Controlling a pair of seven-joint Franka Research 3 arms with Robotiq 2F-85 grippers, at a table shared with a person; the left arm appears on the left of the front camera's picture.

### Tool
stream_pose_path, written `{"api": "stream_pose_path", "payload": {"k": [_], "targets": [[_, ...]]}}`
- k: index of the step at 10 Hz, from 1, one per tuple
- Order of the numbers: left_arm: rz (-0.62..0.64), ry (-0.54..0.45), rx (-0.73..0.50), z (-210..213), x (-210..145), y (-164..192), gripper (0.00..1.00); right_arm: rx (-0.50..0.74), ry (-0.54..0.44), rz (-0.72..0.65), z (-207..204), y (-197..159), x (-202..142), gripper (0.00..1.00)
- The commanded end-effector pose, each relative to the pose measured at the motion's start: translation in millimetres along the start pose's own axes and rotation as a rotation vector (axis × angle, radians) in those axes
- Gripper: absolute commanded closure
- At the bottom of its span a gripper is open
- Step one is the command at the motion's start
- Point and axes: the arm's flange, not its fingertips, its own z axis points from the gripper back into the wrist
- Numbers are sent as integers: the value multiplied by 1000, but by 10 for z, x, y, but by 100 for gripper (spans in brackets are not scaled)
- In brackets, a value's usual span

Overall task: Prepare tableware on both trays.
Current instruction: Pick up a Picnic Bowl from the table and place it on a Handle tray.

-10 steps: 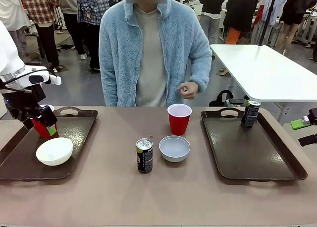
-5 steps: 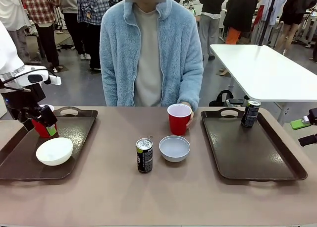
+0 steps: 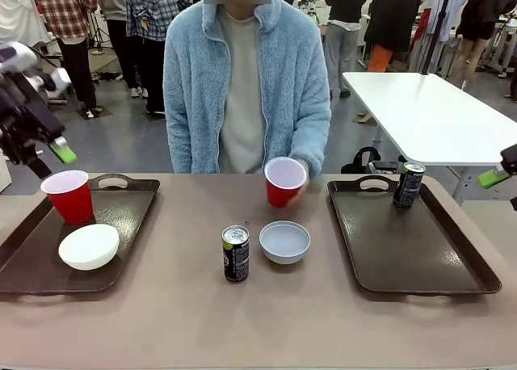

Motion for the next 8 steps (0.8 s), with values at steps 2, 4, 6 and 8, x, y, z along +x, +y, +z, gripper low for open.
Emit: {"api": "stream_pose_path", "payload": {"k": [2, 4, 6, 8], "targets": [[-20, -113, -202, 563, 77, 527, 0, -216, 50, -18, 17, 469, 98, 0], [1, -170, -258, 774, -31, 878, 0, -288, 97, 24, -15, 890, 29, 0], [19, -195, -272, 903, -144, 1129, 0, -320, 123, 56, -231, 1175, -13, 0], [38, -245, -292, 1002, -237, 1345, 0, -366, 140, 55, -500, 1225, 10, 0]]}}
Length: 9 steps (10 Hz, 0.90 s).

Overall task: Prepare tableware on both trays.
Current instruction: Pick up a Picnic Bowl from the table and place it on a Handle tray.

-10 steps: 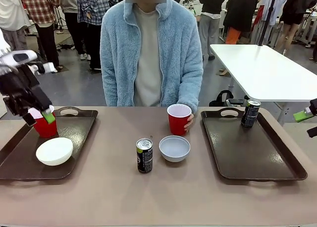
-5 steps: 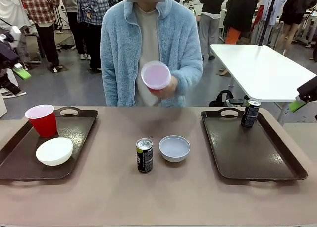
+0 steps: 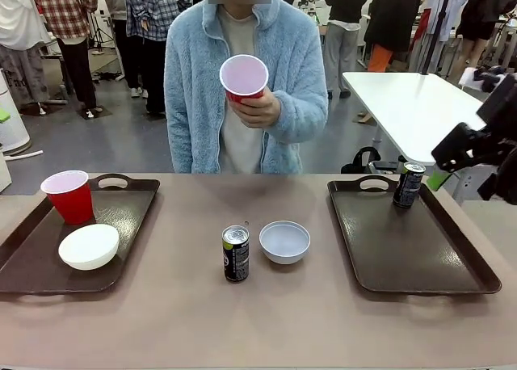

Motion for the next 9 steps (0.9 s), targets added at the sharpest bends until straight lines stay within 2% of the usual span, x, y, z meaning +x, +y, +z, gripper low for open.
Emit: {"api": "stream_pose_path", "payload": {"k": [1, 3, 4, 5, 6, 8, 9], "targets": [[-5, -74, -31, 174, 43, 121, 0, -36, 1, -27, -226, 19, 78, 0], [20, -132, -23, 310, -19, 264, 0, -30, 15, -14, -346, 8, 10, 0], [28, -156, -10, 329, -22, 291, 0, -8, 20, 1, -208, 38, 35, 0], [39, -92, -16, 240, -57, 216, 0, -8, 20, 1, -208, 38, 35, 0], [39, -92, -16, 240, -57, 216, 0, -3, 26, 2, -287, 24, 28, 0], [39, -92, -16, 240, -57, 216, 0, -117, 141, 27, -127, -539, -472, 0], [39, -92, -16, 240, -57, 216, 0, -129, 154, 40, -31, -714, -673, 0]]}}
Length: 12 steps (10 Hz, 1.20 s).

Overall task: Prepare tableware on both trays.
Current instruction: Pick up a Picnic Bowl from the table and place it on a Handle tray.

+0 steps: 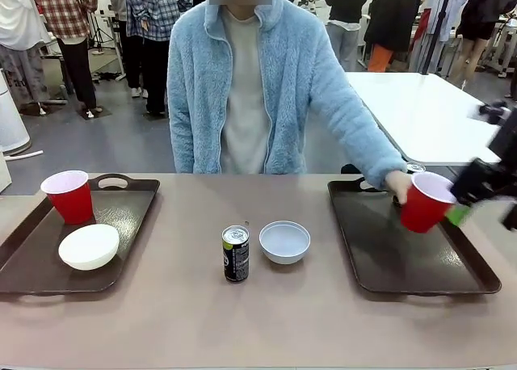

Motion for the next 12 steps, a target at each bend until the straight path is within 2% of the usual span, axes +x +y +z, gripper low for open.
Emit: {"api": "stream_pose_path", "payload": {"k": [1, 6, 8, 12], "targets": [[-3, 7, 5, 9, -20, -22, 0, -41, 17, 27, 87, -314, -388, 0], [-3, 7, 5, 9, -20, -22, 0, -24, 17, 40, 3, -281, -365, 0], [-3, 7, 5, 9, -20, -22, 0, -28, 11, 28, -55, -216, -248, 0], [-3, 7, 5, 9, -20, -22, 0, -27, -38, 94, -366, 583, 419, 0]]}}
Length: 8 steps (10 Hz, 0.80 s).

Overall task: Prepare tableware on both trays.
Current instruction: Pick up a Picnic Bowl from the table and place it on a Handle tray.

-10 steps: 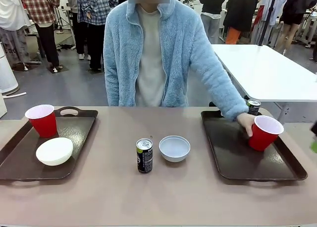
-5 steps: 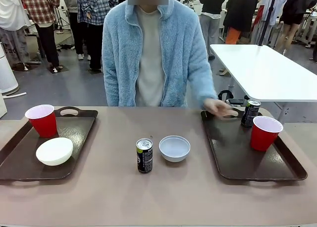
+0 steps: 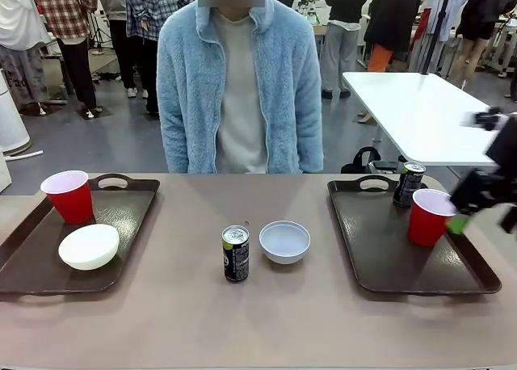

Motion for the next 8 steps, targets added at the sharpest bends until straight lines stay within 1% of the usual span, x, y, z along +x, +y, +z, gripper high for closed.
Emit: {"api": "stream_pose_path", "payload": {"k": [1, 2, 3, 4, 8], "targets": [[-3, 7, 5, 9, -18, -19, 0, -11, -19, 41, -317, 330, 348, 0], [-3, 7, 5, 9, -18, -19, 0, 6, -23, 82, -406, 415, 394, 0], [-3, 7, 5, 9, -18, -19, 0, 52, -62, 107, -445, 417, 404, 0], [-3, 7, 5, 9, -18, -19, 0, -8, -15, 70, -304, 404, 294, 0], [-3, 7, 5, 9, -18, -19, 0, -8, -15, 70, -304, 404, 294, 0]]}}
